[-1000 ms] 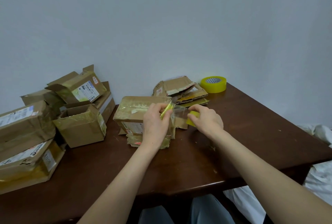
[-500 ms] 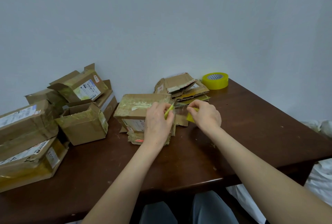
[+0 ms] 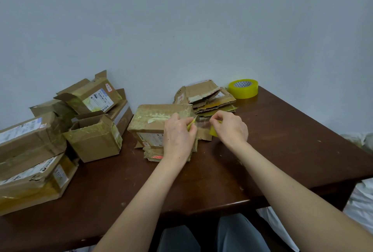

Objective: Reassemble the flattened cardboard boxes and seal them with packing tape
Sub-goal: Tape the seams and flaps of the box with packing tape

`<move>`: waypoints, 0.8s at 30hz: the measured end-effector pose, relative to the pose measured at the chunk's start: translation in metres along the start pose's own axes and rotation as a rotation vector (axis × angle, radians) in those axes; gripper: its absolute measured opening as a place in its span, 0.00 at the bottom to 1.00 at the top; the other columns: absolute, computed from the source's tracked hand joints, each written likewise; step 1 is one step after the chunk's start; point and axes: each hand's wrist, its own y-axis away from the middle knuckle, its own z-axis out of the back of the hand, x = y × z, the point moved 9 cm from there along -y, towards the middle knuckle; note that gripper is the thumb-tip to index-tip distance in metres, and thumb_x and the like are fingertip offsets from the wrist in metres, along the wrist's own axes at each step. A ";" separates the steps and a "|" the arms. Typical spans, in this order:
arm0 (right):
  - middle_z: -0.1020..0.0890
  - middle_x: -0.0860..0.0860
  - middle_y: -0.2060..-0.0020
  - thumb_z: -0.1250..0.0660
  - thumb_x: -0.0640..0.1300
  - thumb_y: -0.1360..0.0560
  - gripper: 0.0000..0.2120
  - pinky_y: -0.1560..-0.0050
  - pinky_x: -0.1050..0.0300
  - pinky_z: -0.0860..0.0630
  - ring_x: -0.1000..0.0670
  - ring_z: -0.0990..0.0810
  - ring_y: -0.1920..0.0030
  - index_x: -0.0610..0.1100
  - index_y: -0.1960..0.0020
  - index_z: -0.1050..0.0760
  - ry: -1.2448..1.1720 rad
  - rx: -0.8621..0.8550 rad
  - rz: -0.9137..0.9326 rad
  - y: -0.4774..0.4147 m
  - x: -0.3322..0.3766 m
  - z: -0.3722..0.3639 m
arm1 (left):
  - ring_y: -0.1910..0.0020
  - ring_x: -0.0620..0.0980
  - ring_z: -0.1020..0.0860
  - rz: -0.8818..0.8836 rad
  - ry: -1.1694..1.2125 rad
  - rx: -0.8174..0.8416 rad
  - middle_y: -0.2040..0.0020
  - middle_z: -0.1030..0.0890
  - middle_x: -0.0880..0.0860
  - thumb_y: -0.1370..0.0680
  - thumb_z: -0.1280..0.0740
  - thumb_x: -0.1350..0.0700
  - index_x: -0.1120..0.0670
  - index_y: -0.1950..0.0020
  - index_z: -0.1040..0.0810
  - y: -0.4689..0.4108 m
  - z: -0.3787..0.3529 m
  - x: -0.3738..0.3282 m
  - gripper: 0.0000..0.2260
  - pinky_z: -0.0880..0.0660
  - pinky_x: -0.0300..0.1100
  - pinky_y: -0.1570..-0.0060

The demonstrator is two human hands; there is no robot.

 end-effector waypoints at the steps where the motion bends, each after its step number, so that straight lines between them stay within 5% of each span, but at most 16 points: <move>1: 0.17 0.51 0.52 0.40 0.52 0.21 0.09 0.46 0.50 0.28 0.45 0.22 0.48 0.55 0.51 0.22 -0.002 -0.003 0.001 0.000 0.000 0.000 | 0.55 0.49 0.32 -0.003 -0.008 0.000 0.59 0.32 0.49 0.22 0.35 0.56 0.54 0.38 0.21 0.000 0.000 -0.001 0.13 0.36 0.39 0.54; 12: 0.18 0.52 0.55 0.40 0.52 0.21 0.08 0.47 0.50 0.28 0.46 0.22 0.49 0.55 0.54 0.23 -0.018 -0.010 -0.005 0.001 0.000 0.001 | 0.59 0.53 0.31 -0.117 -0.096 0.011 0.61 0.34 0.51 0.23 0.33 0.59 0.59 0.41 0.19 0.001 -0.004 -0.013 0.12 0.31 0.48 0.57; 20: 0.24 0.53 0.62 0.41 0.52 0.20 0.08 0.47 0.51 0.27 0.48 0.29 0.58 0.55 0.52 0.23 -0.026 -0.011 0.001 -0.003 -0.003 0.000 | 0.55 0.48 0.28 -0.101 0.068 0.032 0.53 0.27 0.49 0.19 0.40 0.54 0.56 0.45 0.27 -0.004 0.004 -0.003 0.07 0.33 0.39 0.56; 24: 0.24 0.53 0.62 0.41 0.52 0.21 0.08 0.47 0.51 0.28 0.48 0.28 0.58 0.55 0.53 0.23 -0.030 -0.018 0.001 -0.003 -0.004 0.000 | 0.61 0.52 0.26 -0.074 0.105 0.065 0.62 0.26 0.49 0.18 0.43 0.50 0.53 0.46 0.30 -0.003 0.003 -0.003 0.08 0.29 0.46 0.62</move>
